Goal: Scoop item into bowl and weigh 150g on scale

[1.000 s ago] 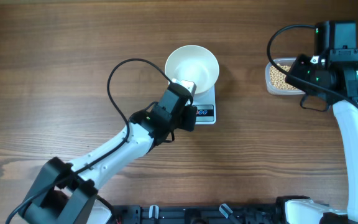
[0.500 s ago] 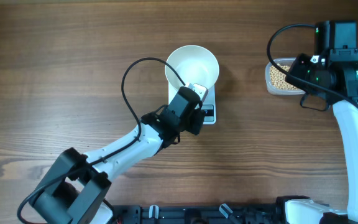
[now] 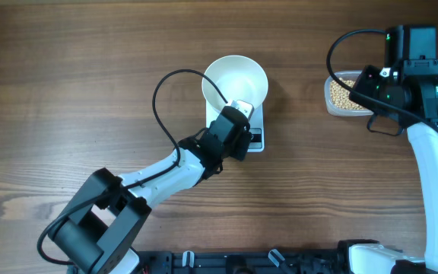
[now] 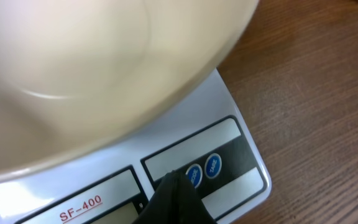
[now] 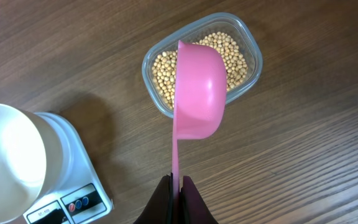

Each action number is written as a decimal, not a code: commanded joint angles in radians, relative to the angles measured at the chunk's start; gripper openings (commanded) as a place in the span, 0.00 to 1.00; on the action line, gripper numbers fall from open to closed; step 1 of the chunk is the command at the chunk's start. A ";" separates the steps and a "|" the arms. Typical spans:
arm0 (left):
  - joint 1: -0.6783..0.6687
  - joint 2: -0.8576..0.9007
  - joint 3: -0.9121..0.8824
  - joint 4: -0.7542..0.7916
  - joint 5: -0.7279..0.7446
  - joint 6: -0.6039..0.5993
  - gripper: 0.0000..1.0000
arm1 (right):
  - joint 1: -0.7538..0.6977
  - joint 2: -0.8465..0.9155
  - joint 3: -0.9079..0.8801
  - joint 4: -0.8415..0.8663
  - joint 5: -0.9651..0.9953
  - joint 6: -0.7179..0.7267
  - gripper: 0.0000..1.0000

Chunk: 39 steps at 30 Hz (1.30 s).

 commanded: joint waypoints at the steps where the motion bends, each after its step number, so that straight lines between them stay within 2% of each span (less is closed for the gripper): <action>1: -0.006 0.045 -0.005 0.020 -0.024 0.013 0.04 | -0.003 0.006 0.009 0.005 0.025 -0.014 0.04; 39: -0.006 0.108 -0.005 0.022 0.014 0.013 0.04 | -0.003 0.006 0.009 0.014 0.025 -0.040 0.04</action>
